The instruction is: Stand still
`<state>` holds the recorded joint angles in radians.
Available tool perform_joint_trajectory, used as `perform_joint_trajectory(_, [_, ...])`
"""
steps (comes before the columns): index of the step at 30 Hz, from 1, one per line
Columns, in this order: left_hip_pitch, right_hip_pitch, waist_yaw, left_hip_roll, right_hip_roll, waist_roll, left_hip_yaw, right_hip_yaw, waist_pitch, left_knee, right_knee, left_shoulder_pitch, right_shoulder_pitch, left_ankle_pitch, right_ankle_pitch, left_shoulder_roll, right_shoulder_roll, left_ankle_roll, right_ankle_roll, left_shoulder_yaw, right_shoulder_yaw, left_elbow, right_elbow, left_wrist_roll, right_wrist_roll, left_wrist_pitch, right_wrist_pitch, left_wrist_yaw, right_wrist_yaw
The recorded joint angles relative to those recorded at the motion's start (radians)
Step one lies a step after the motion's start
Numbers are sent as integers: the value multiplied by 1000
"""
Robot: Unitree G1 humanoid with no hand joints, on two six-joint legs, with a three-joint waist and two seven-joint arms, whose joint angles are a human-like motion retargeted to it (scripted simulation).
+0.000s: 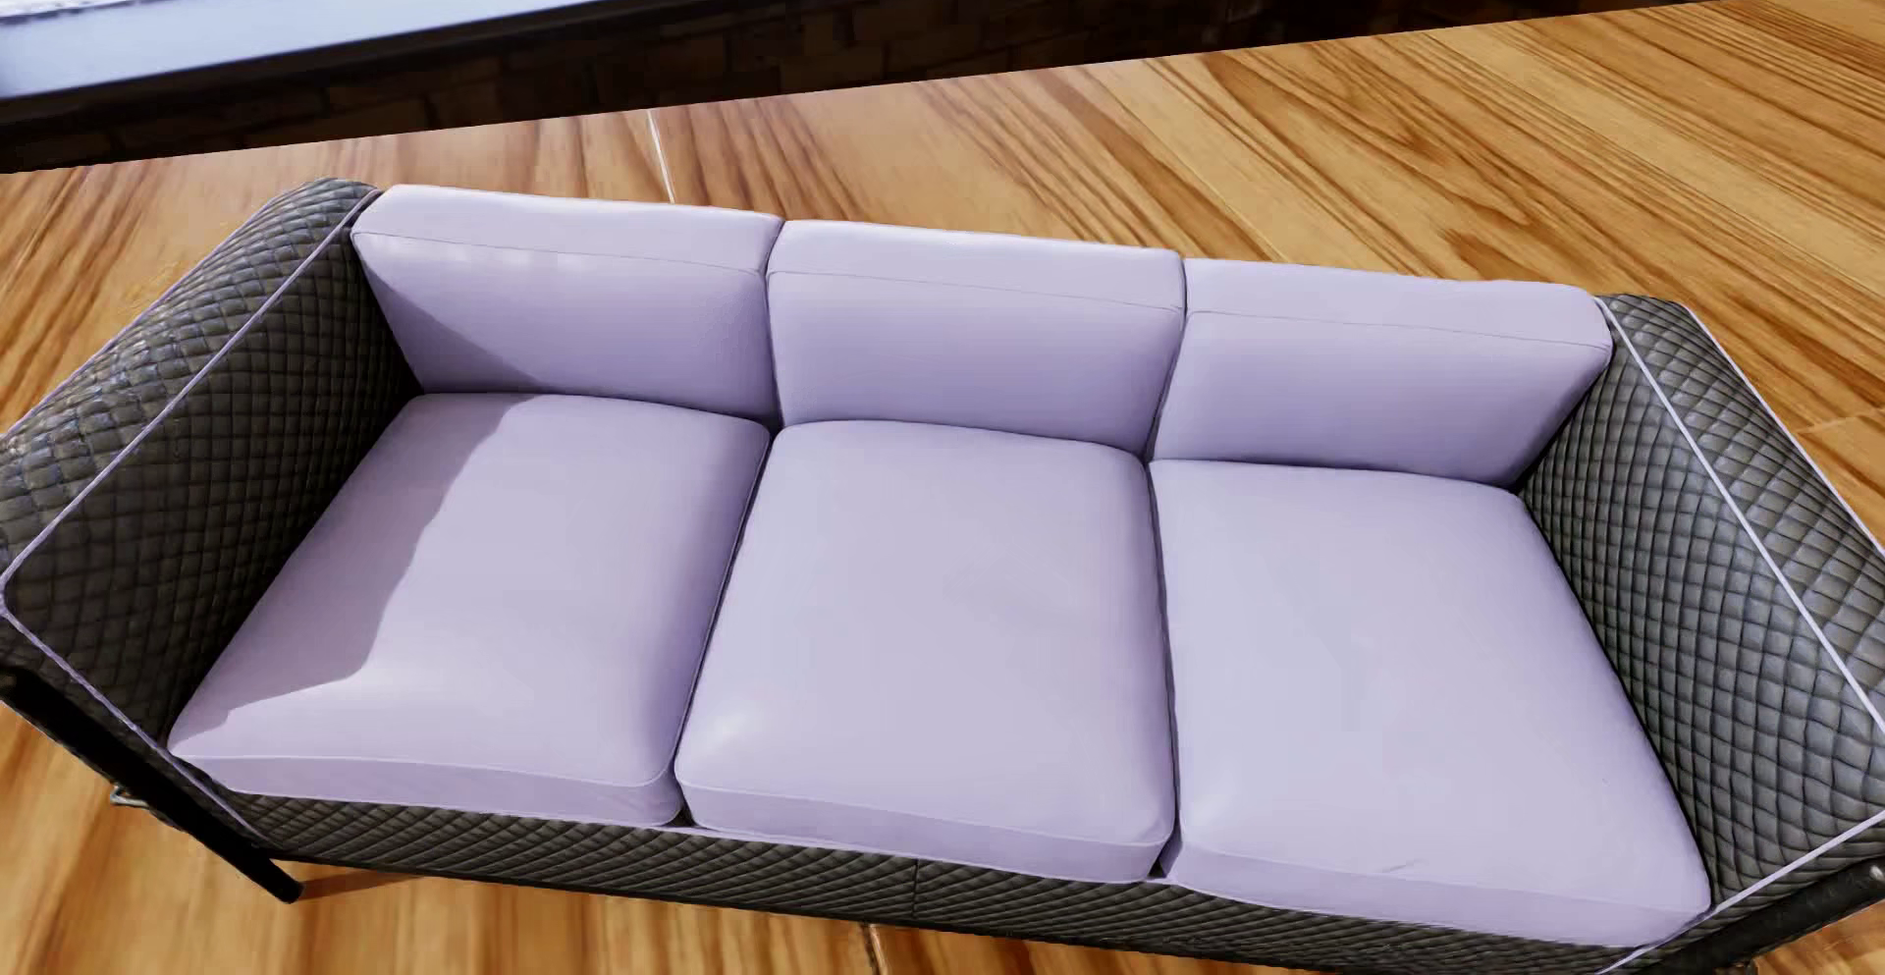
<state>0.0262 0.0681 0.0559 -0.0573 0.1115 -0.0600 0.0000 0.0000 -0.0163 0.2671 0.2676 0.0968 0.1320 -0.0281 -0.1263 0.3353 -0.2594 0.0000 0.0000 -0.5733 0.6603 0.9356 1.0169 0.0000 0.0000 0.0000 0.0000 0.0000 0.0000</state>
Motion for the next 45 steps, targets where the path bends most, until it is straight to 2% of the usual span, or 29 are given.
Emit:
perform_joint_trajectory(8, [3, -2, -3, -5, -2, -5, 0, 0, -6, -3, 3, -7, 3, -6, -5, -4, -7, 0, 0, -8, 17, 7, -3, 0, 0, 0, 0, 0, 0])
perform_joint_trajectory(21, [-1, -7, -12, 0, 2, -3, 0, 0, -15, -6, 4, -5, -1, -18, -11, -4, -2, 0, 0, -1, -29, 7, 8, 0, 0, 0, 0, 0, 0])
perform_joint_trajectory(26, [6, -4, -7, 2, 3, -5, 0, 0, -17, -12, 2, -11, 3, -23, -12, -5, -4, 0, 0, -4, -4, 19, 4, 0, 0, 0, 0, 0, 0])
perform_joint_trajectory(34, [0, -9, -7, 4, 6, -9, 0, 0, -12, -10, 3, -2, 6, -27, -11, 2, -2, 0, 0, 12, -48, 13, 19, 0, 0, 0, 0, 0, 0])
perform_joint_trajectory(45, [11, -3, -16, 7, 8, -8, 0, 0, -16, -19, -5, -2, -13, -30, -8, 5, -7, 0, 0, -15, 1, 11, 5, 0, 0, 0, 0, 0, 0])
